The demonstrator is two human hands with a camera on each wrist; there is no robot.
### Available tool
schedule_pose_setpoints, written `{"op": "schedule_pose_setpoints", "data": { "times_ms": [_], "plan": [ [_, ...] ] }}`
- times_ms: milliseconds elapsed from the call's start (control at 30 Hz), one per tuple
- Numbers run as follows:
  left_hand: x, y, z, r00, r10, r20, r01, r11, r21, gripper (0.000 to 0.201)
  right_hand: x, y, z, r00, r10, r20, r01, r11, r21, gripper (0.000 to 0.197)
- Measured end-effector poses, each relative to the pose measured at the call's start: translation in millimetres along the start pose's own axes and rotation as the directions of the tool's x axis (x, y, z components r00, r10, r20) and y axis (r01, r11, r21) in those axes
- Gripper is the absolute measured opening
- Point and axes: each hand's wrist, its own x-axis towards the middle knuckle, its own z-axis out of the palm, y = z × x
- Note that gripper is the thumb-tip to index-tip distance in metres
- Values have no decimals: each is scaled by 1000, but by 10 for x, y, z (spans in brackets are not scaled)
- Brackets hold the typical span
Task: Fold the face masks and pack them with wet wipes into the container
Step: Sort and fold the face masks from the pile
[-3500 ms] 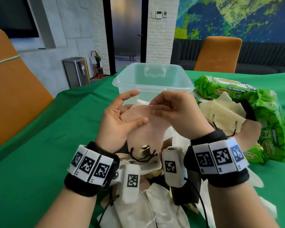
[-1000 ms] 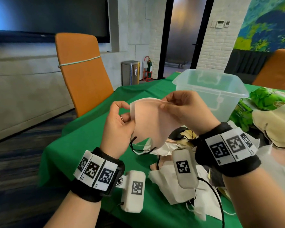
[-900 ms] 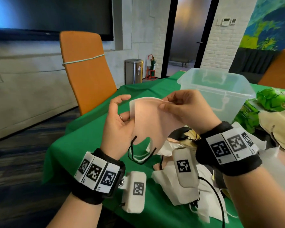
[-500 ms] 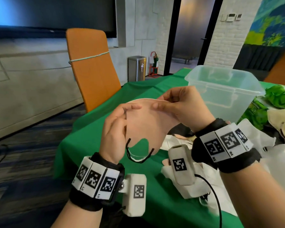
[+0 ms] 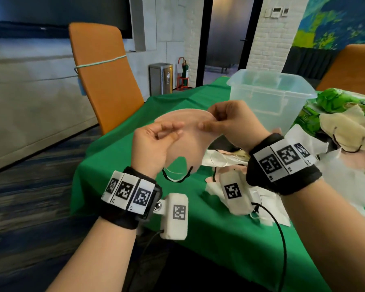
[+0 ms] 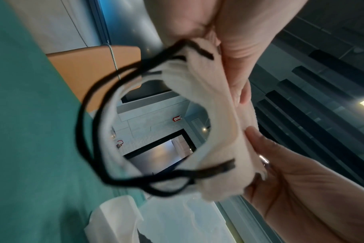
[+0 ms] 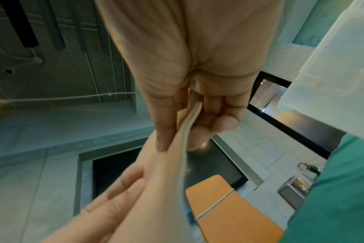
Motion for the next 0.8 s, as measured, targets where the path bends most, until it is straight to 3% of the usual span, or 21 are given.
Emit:
{"op": "schedule_pose_setpoints", "data": {
  "times_ms": [200, 300, 367, 433, 533, 600, 633, 733, 800],
  "plan": [
    [-125, -42, 94, 999, 10, -37, -9, 999, 37, 27, -178, 202, -145, 988, 152, -5, -147, 947, -285, 18],
    [-180, -77, 103, 999, 12, -37, -9, 998, 65, 30, -348, 250, -245, 970, 230, 82, -147, 820, -554, 19],
    [-210, -96, 129, 999, 12, -39, -9, 997, 80, 30, -472, 318, -257, 915, 360, 182, -129, 689, -713, 40],
    [-233, -103, 164, 999, 14, -48, -10, 996, 85, 29, -578, 401, -221, 826, 500, 259, -124, 610, -782, 60],
    [-266, -101, 214, 999, 13, -44, -10, 997, 74, 31, -678, 548, -161, 742, 612, 274, -54, 462, -885, 83],
    [-270, -89, 241, 1000, 17, -27, -15, 997, 72, 32, -702, 605, -124, 751, 610, 254, -17, 401, -916, 84],
    [-265, -86, 248, 1000, 20, -21, -19, 997, 69, 32, -698, 597, -112, 780, 581, 234, -26, 403, -915, 76],
    [-221, -102, 267, 999, 15, -32, -14, 999, 43, 33, -612, 535, -169, 882, 446, 152, -97, 489, -867, 39],
    [-186, -128, 274, 999, 22, -36, -21, 999, 48, 36, -551, 477, -271, 911, 381, 157, -110, 593, -797, 31]
  ]
}}
